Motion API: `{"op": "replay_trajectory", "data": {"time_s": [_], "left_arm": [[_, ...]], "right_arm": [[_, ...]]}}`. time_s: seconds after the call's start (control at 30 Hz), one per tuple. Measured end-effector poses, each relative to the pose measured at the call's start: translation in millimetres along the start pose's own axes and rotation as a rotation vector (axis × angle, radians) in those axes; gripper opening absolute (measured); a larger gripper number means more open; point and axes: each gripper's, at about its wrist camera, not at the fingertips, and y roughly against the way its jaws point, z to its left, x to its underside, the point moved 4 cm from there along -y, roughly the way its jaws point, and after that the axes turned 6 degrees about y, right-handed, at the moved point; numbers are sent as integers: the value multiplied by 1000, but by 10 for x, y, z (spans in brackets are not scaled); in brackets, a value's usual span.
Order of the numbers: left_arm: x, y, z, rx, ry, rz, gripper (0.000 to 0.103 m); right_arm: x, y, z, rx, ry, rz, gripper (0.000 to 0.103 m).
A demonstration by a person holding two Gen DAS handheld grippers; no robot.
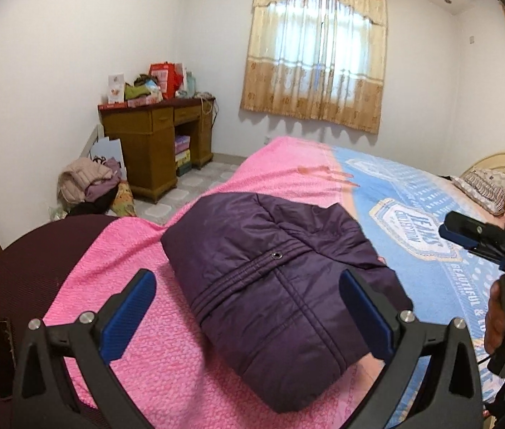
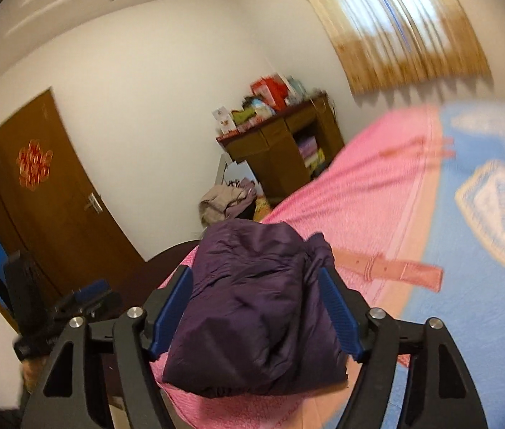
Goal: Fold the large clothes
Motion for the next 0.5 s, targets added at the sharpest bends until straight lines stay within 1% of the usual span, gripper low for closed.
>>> {"op": "replay_trajectory", "data": {"time_s": [0.07, 0.1, 0.2, 0.33, 0.5], "left_arm": [[1, 95, -42, -5, -7, -24, 103], [-15, 137, -56, -6, -11, -34, 103], [-65, 213, -85, -5, -15, -66, 103], [-83, 243, -118, 4, -22, -82, 103], [-63, 274, -127, 11, -17, -91, 103]], "right_arm": [[-5, 106, 162, 28, 54, -23, 79], [-6, 176, 260, 58, 86, -37, 79], [-12, 312, 419, 100, 134, -64, 79], [-11, 434, 549, 131, 182, -87, 80], [6, 443, 622, 128, 195, -86, 81]]}}
